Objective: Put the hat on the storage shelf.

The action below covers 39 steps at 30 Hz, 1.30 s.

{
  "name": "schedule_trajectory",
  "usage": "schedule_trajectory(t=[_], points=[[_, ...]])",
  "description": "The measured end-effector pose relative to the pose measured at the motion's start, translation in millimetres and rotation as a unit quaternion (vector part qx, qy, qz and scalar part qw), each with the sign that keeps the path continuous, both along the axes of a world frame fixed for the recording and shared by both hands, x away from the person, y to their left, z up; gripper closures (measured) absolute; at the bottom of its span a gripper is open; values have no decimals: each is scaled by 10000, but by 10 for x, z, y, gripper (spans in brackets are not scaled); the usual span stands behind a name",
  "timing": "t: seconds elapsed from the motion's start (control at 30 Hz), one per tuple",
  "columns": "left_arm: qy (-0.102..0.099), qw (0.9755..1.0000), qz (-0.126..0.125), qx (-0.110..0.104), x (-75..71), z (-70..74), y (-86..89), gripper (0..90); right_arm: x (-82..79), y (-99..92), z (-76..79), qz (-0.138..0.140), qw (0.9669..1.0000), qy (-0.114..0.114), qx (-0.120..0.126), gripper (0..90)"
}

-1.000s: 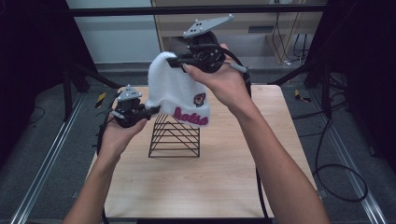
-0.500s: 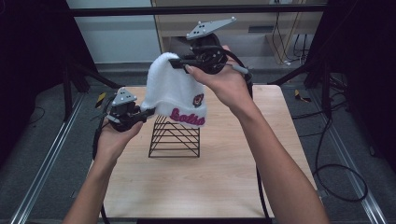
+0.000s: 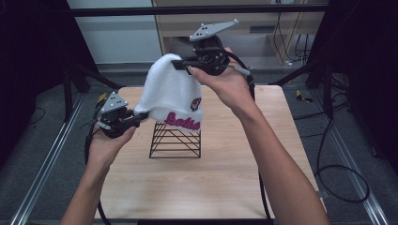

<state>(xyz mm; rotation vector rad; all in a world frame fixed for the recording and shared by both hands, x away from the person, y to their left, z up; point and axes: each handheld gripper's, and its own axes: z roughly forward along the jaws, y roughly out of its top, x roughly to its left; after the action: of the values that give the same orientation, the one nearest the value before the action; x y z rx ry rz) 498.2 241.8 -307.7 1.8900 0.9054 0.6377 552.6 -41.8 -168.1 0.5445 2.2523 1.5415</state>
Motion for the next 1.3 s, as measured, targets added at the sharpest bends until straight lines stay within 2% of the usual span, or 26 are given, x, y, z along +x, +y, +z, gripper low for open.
schedule_trajectory(t=[0.43,0.53,0.93,1.3], points=[[94,10000,2,3,62,-134,-56,742,134,-7,-123,-80,9998,124,-105,842],[132,9999,8,25,67,-174,-60,740,160,-14,-196,-93,9997,183,-133,841],[189,9998,51,36,99,-303,-104,736,209,-43,-317,-143,9993,256,-216,841],[233,9997,79,-52,52,-472,-76,731,183,-12,-463,-77,9991,272,-307,839]])
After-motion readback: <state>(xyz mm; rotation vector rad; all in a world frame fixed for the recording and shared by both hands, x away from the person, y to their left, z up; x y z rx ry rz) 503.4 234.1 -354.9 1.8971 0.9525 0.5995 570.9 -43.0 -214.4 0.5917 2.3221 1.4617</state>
